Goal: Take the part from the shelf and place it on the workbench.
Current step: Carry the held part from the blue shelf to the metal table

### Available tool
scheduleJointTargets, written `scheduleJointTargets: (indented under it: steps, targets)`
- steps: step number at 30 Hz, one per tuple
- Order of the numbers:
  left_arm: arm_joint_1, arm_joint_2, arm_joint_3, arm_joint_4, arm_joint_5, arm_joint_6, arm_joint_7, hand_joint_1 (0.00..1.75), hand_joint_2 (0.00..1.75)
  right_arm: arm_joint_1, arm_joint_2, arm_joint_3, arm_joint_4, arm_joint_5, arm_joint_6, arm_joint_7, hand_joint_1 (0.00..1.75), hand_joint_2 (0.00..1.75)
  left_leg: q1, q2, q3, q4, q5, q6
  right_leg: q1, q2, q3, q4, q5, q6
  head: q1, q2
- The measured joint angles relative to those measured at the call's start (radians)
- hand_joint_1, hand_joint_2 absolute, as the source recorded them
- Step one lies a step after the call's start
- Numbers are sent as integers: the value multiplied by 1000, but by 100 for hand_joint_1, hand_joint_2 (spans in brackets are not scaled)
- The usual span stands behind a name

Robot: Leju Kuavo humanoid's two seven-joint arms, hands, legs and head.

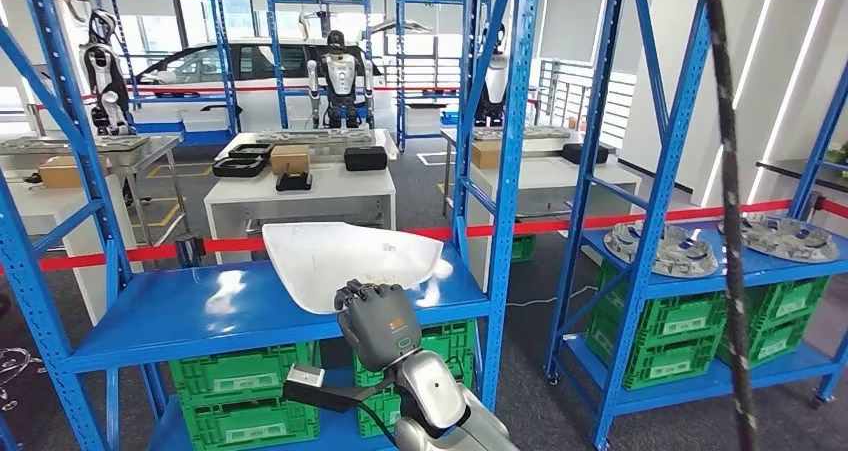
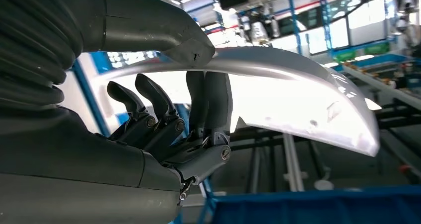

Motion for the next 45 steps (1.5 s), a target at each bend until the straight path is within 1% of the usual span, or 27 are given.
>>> scheduleJointTargets:
  steps: [1, 3, 4, 5, 7, 9, 10, 12, 13, 15, 17, 19, 20, 21, 23, 25, 26, 28, 30, 32, 34, 35, 37, 39, 41, 43, 45]
  targets:
    - [-1, -1, 0, 0, 1, -1, -2, 0, 175, 0, -6, 0, 0, 1, 0, -2, 159, 175, 2, -11, -1, -1, 1, 4, -3, 32, -25, 55, -29, 4, 1, 0]
    - [-1, -2, 0, 0, 5, -4, -6, 0, 175, 2, -18, 0, 0, 3, 0, -7, 159, 175, 3, -39, -2, -1, 2, 9, -3, 62, -92, 185, -80, 7, 3, 0]
    - [2, -2, 0, 0, 8, -5, -8, 0, 175, 3, -24, 0, 0, 2, 0, -9, 159, 175, 2, -54, -3, 0, 2, 10, -3, 67, -114, 222, -84, 6, 4, 0]
    - [5, -2, 0, 0, 10, -7, -10, 0, 175, 3, -29, 0, 0, 1, 0, -12, 159, 175, 2, -69, -3, 0, 3, 10, -3, 70, -118, 220, -68, 4, 5, 0]
    - [8, -2, 1, 0, 13, -8, -11, 0, 175, -6, -34, -1, 0, 0, 0, -14, 159, 175, 2, -97, -2, 2, 4, 8, -3, 89, -74, 109, 7, -5, 5, 0]
    - [9, -2, 1, 0, 17, -8, -12, 0, 175, -18, -36, -1, 0, -1, -1, -17, 159, 175, 2, -122, -7, 4, 7, 0, -4, 130, -21, -13, 59, -13, 5, 0]
    - [10, -2, 1, 0, 20, -7, -13, 0, 175, -23, -38, -1, 0, -2, -2, -19, 159, 175, 3, -133, -10, 4, 10, -5, -3, 143, -8, -44, 67, -16, 4, 0]
    - [18, -1, 1, 1, 27, -6, -19, 0, 175, -29, -39, -2, -1, -3, -6, -26, 159, 175, 7, -156, -15, -1, 17, -20, -1, 131, -4, -57, 68, -20, 4, 0]
    - [24, 0, 1, 1, 32, -6, -25, 0, 175, -31, -39, -2, -3, -3, -8, -30, 159, 175, 8, -158, -18, -2, 17, -25, -3, 118, -1, -62, 70, -25, 4, 0]
    - [32, 3, 2, 0, 40, -5, -34, 0, 175, -34, -42, -2, -8, -5, -15, -40, 159, 175, 3, -115, -37, 35, -7, -34, -9, 93, 7, -75, 77, -37, 0, 0]
    - [34, 5, 2, 0, 48, -3, -40, 0, 175, -34, -49, -3, -11, -8, -20, -50, 159, 175, 2, -49, -89, 148, -65, -42, -9, 66, 13, -80, 78, -44, -5, 0]
    - [37, 6, 2, 0, 51, -1, -41, 0, 175, -33, -57, -3, -12, -12, -23, -57, 159, 175, 7, -24, -137, 252, -101, -50, -9, 40, 13, -80, 77, -44, -5, 0]
    - [40, 6, 3, 0, 51, -1, -41, 0, 175, -32, -59, -3, -13, -15, -26, -58, 159, 175, 10, -20, -138, 257, -94, -53, -10, 28, 13, -79, 76, -43, -5, 0]
    - [42, 6, 3, 0, 51, 0, -40, 0, 175, -32, -60, -3, -15, -17, -30, -57, 159, 175, 12, -15, -118, 223, -71, -55, -10, 16, 14, -78, 74, -40, -6, 0]
    - [43, 5, 2, 0, 49, 0, -37, 0, 175, -32, -65, -3, -23, -22, -39, -54, 159, 175, 11, 20, -42, 87, -18, -55, -9, -8, 16, -73, 67, -31, -7, 0]
    - [42, 4, 3, 0, 48, 0, -35, 0, 175, -31, -76, -4, -36, -24, -43, -52, 159, 175, 6, 51, 1, 6, 1, -43, -4, -29, 18, -68, 60, -20, -5, 0]
    - [42, 3, 3, 0, 48, 0, -33, 0, 175, -29, -82, -4, -45, -26, -43, -52, 159, 175, 3, 51, 2, 1, -2, -35, 0, -38, 19, -68, 59, -14, -4, 0]
    - [45, 3, 3, 0, 48, 0, -32, 0, 175, -26, -93, -4, -63, -29, -43, -52, 159, 175, 5, 26, -1, -2, 4, -19, -2, -52, 25, -71, 56, -3, -1, 0]
    - [47, 2, 3, 0, 49, 1, -32, 0, 175, -24, -104, -4, -76, -31, -45, -55, 159, 175, 9, 3, -1, -6, 8, -6, -8, -12, 14, -39, 29, 8, 0, 0]
    - [45, 2, 3, 0, 50, 1, -32, 0, 175, -17, -119, -4, -82, -32, -47, -56, 159, 175, 10, -21, -3, -8, 11, 4, -12, 49, -41, 80, -34, 13, 2, 0]
    - [45, 1, 3, 0, 50, 1, -32, 0, 175, -4, -131, -4, -83, -32, -48, -56, 159, 175, 7, -49, -5, -8, 13, 9, -10, 68, -108, 214, -82, 12, 4, 0]
    - [47, 1, 3, 0, 50, 1, -32, 0, 175, 2, -136, -4, -84, -33, -49, -56, 159, 175, 6, -65, -6, -8, 14, 10, -9, 71, -122, 236, -80, 9, 4, 0]
    - [49, 1, 3, 0, 50, 1, -32, 0, 175, 7, -140, -4, -86, -33, -49, -56, 159, 175, 4, -94, -6, -7, 17, 8, -6, 82, -88, 155, -22, -2, 5, 0]
    - [48, -3, 3, 0, 50, 1, -32, 0, 175, 4, -143, -4, -91, -34, -49, -56, 159, 175, 4, -121, -9, -6, 22, 2, -4, 130, -20, 6, 41, -15, 4, 0]
    - [49, -6, 3, 0, 50, 1, -30, 0, 175, 2, -147, -4, -95, -34, -48, -57, 159, 175, 8, -144, -16, -8, 28, -9, -1, 157, 11, -65, 60, -20, 4, 0]
    - [57, -6, 4, 0, 50, 1, -26, 0, 175, 1, -150, -4, -101, -35, -47, -59, 159, 175, 10, -164, -22, -14, 36, -23, 0, 134, 15, -74, 65, -24, 4, 0]
    - [66, -7, 4, 1, 48, 1, -24, 0, 175, -1, -150, -4, -108, -39, -45, -62, 159, 175, 6, -126, -35, 5, 22, -33, -5, 108, 25, -88, 74, -34, 2, 0]
